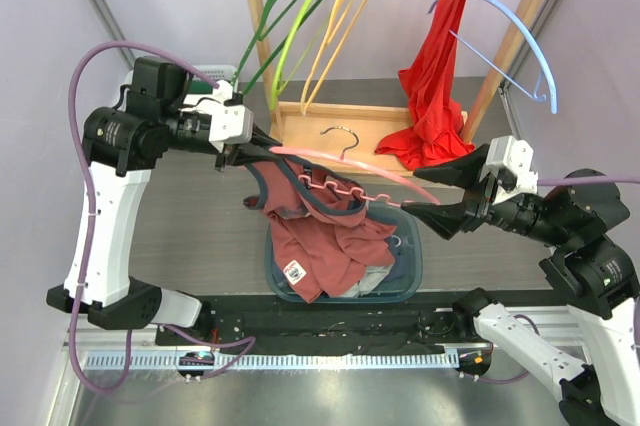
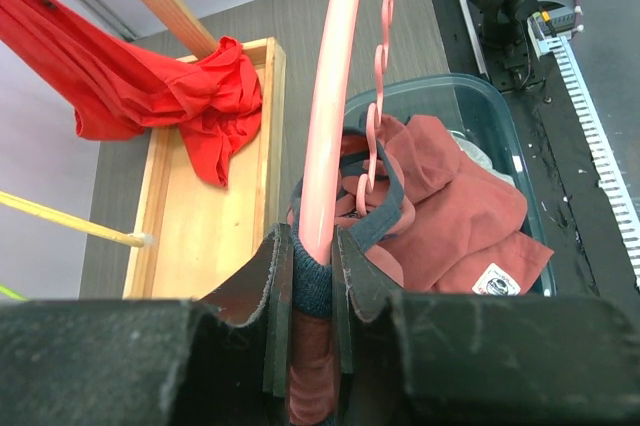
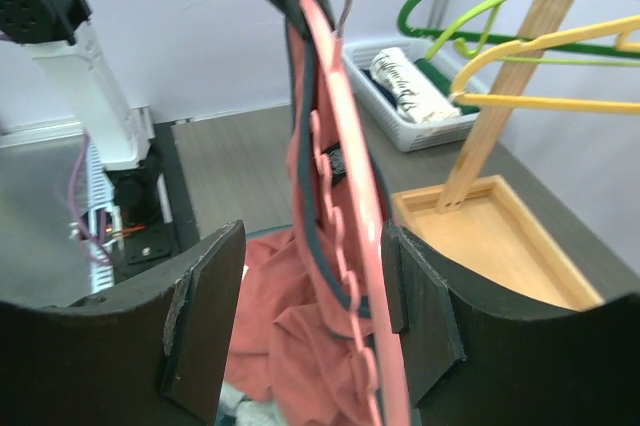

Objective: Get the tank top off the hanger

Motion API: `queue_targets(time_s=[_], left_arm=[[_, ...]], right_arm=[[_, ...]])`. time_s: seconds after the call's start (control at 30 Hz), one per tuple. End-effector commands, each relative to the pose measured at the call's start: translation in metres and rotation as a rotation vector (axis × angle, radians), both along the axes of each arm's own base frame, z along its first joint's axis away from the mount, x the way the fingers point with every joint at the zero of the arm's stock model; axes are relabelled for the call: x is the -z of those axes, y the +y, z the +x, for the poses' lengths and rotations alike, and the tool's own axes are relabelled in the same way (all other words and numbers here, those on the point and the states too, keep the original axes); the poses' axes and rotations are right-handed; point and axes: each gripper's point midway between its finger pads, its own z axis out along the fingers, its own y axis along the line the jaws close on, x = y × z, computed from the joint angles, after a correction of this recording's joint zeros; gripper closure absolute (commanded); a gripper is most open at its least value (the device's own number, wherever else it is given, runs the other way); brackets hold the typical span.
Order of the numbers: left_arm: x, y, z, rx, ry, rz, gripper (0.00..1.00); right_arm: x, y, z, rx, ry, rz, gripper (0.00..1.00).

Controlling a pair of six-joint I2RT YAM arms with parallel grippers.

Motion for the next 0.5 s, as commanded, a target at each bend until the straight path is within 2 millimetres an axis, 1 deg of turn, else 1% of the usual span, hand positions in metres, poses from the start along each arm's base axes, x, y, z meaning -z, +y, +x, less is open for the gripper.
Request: queue_targets(time_s=[0.0, 0.03, 0.07, 0.17, 0.23, 0.33, 0.43, 0.47], left_arm=[[0.013, 0.014, -0.060, 0.053, 0.240, 0.027, 1.00], [0.013, 0.014, -0.061, 0.053, 0.241, 0.026, 1.00], [0.013, 0.014, -0.060, 0.051, 0.243, 0.027, 1.00], [0.011, 0.013, -0.061, 0.050, 0.248, 0.024, 1.00], [0.010, 0.013, -0.062, 0.050, 0.248, 0.021, 1.00], [0.008, 0.013, -0.062, 0.048, 0.253, 0.018, 1.00], [0.008, 0.013, -0.062, 0.047, 0.256, 0.019, 1.00], [0.008, 0.013, -0.062, 0.044, 0.261, 0.020, 1.00]], right_arm=[[-0.014, -0.003, 0.025, 0.088, -0.106, 0.001, 0.36], [-0.012, -0.002, 0.027, 0.087, -0.103, -0.008, 0.36], [-0.005, 0.002, 0.029, 0.069, -0.087, -0.034, 0.36], [0.008, 0.008, 0.029, 0.022, -0.041, -0.072, 0.36], [0.018, 0.012, 0.034, 0.005, -0.010, -0.102, 0.36], [0.031, 0.015, 0.040, 0.002, 0.031, -0.137, 0.39], [0.041, 0.017, 0.043, -0.006, 0.065, -0.167, 0.49], [0.044, 0.016, 0.043, -0.004, 0.076, -0.174, 0.58]])
